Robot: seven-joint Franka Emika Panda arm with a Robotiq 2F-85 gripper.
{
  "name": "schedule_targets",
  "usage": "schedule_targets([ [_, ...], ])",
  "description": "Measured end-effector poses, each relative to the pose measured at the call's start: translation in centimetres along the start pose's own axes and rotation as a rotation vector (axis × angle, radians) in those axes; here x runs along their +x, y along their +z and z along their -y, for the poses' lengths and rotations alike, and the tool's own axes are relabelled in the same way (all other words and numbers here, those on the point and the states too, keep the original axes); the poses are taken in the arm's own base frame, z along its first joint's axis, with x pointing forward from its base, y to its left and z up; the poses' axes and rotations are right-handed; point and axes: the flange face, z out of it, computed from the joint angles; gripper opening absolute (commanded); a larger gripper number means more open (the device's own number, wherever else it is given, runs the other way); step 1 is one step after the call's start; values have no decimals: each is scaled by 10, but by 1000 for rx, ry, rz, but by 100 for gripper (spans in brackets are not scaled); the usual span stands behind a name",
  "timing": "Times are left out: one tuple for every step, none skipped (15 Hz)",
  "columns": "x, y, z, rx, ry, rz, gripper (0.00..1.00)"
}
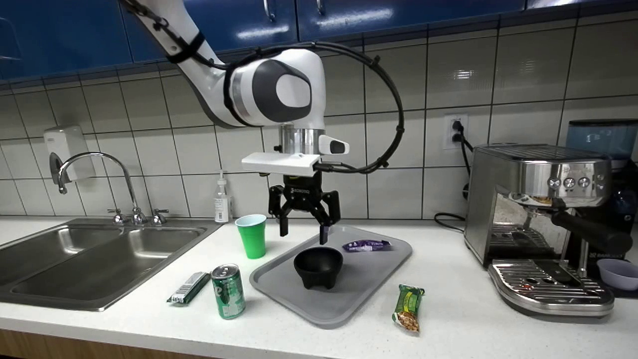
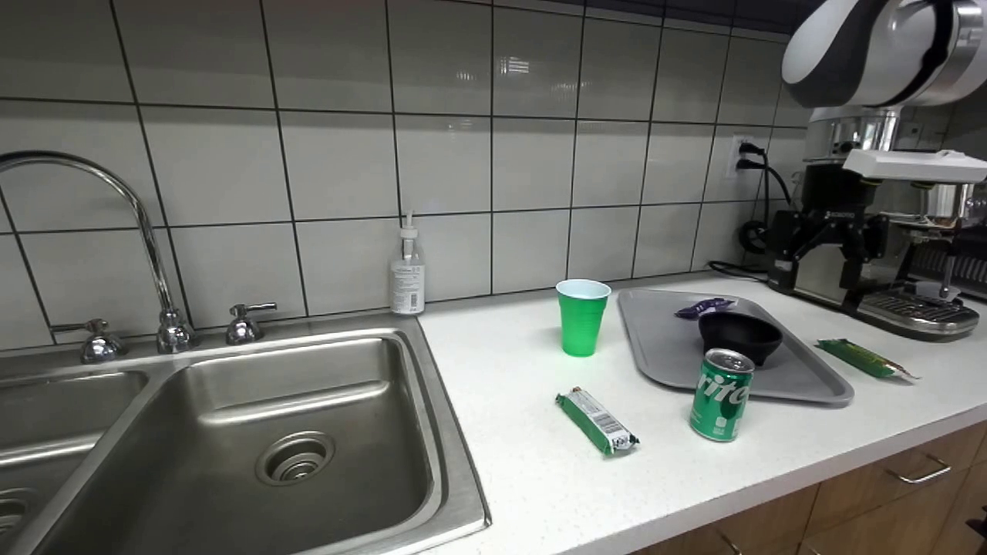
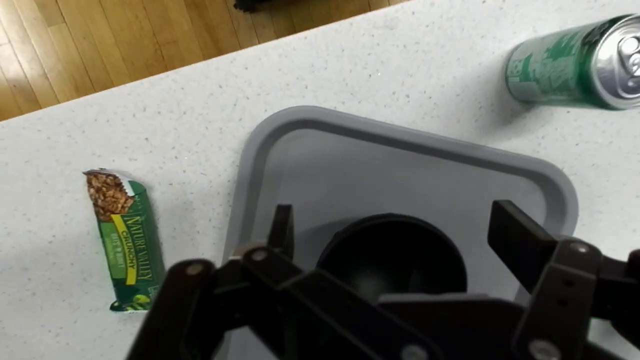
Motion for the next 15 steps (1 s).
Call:
schedule_targets([
  [6,6,-9,4,24,-3,100],
  [13,11,-17,7,48,-5,100],
  [20,17,-25,11,70,-9,100],
  [26,22,-32,12,88,-12,100],
  [32,26,-39,11,104,-15,100],
  [38,30,-44,11,118,-16,100],
  [43,34,-48,11,126,-16,100],
  [46,36,-50,9,130,-15,100],
  [48,37,-51,8,131,-15,100],
  [49,37,-51,8,132,-16,100],
  [50,36,-51,8,132,-17,100],
  [50,36,-51,8,132,-18,100],
  [50,36,-51,8,132,-18,100],
  [50,36,-51,8,132,-18,100],
  [50,36,-51,8,132,-18,100],
])
